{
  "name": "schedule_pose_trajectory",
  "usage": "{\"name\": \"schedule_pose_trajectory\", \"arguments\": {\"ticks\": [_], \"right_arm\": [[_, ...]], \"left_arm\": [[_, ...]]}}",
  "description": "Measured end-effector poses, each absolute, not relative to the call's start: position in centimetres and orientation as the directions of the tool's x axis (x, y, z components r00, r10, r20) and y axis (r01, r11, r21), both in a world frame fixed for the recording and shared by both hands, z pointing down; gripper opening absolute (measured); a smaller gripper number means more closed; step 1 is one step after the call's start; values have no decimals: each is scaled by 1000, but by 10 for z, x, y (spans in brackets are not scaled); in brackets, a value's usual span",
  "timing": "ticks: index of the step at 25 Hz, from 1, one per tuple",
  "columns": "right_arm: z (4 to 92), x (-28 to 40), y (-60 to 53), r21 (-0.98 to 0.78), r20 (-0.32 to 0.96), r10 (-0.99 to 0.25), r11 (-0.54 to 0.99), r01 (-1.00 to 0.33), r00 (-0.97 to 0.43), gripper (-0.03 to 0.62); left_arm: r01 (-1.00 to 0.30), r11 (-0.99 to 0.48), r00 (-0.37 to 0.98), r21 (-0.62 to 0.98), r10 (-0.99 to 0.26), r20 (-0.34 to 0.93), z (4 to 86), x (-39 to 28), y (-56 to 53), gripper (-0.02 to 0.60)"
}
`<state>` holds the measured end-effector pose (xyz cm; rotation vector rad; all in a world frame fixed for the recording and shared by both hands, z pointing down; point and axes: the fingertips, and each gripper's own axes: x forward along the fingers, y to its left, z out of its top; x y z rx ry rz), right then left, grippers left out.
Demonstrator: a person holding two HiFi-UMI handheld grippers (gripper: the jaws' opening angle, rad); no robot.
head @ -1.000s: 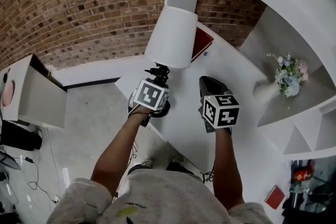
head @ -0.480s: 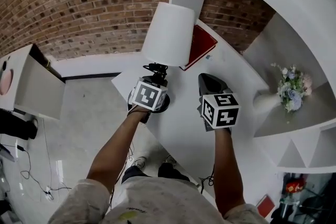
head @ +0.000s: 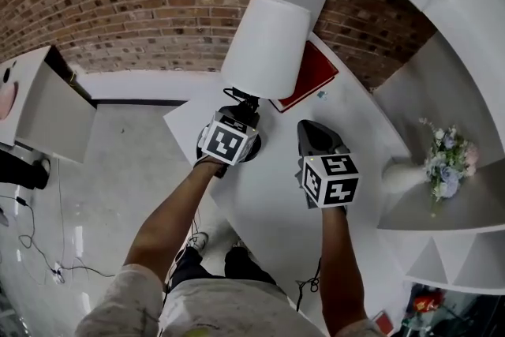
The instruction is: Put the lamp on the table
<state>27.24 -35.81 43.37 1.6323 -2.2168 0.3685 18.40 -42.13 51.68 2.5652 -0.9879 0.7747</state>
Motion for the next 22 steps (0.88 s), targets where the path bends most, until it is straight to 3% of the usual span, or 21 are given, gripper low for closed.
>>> {"name": "schedule_pose_trajectory", "arguments": {"ticks": [11,22], "right_arm": [[458,265,-372,14,458,-829,369,-929,-322,3],[482,286,-360,-18,479,-824,334,-942,-301,3]], "left_arm": [[-705,-709,629,18,-614,477,519,194,-452,61],[-716,-698,641,-24,-670,373,521,210,-476,60]]}}
